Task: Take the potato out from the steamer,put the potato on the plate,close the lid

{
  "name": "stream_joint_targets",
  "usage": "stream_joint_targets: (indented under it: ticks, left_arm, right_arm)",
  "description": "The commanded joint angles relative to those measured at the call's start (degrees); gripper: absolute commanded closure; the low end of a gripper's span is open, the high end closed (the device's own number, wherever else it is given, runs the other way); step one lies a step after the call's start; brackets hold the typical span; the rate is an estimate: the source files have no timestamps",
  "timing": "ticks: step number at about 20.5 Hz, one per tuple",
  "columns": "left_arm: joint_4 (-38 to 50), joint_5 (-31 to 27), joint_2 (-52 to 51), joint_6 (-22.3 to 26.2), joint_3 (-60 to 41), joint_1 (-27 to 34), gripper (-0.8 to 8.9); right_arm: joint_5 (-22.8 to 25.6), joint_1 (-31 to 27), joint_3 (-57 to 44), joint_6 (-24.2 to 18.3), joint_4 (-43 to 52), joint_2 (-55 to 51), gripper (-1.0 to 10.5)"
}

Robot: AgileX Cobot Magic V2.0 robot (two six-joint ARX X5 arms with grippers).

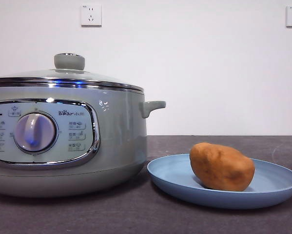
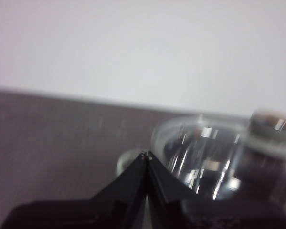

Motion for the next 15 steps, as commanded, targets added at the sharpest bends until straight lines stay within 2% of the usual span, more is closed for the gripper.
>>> stream_joint_targets:
  ticks: [1, 5, 15]
  left_arm:
    - [-6.03, -1.46, -0.15, -0.24, -0.52, 0.59, 8.17]
    - [-12.81, -2.78, -0.15, -0.37, -0.55, 0.83, 8.17]
    - [-13.16, -2.51, -0.07, 0.02, -0.5, 0.83, 8.17]
  right_arm:
    - [0.15, 0.02, -0.02, -0.46, 0.33, -0.09, 9.5]
    - [0.15, 0.02, -0.02, -0.44, 0.33, -0.09, 9.5]
    - [0.15, 0.02, -0.02, -0.44, 0.33, -0.09, 9.5]
